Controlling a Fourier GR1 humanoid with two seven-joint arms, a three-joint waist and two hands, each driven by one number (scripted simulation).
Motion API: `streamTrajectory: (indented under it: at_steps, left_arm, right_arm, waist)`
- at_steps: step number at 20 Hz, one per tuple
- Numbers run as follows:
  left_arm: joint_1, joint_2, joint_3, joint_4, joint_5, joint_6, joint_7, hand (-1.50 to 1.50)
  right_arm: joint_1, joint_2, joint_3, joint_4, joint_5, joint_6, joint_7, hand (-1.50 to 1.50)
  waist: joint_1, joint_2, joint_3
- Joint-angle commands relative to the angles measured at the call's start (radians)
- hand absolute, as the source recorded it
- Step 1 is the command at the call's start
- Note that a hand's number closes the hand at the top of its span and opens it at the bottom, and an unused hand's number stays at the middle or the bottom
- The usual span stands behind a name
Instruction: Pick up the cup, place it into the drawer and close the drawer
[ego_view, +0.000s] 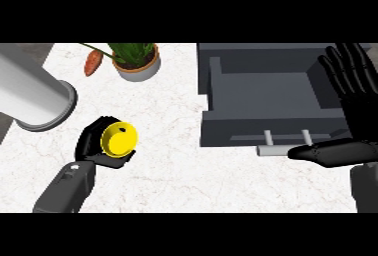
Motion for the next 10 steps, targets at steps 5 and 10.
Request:
streamTrajectory:
  at_steps: [5, 10]
  left_arm:
    - [-0.067, -0.041, 0.123, -0.057, 0.112, 0.068, -0.094, 1.5]
    - [-0.122, -0.086, 0.066, -0.184, 0.098, 0.084, 0.054, 1.5]
  right_arm:
    - [0.018, -0.028, -0.039, -0.021, -0.038, 0.024, 0.013, -1.5]
    - [0.049, 0.001, 0.001, -0.04, 0.018, 0.0, 0.004, -1.5]
  waist:
    - [0.003, -0.008, 0.003]
    - [0.018, -0.015, 0.005]
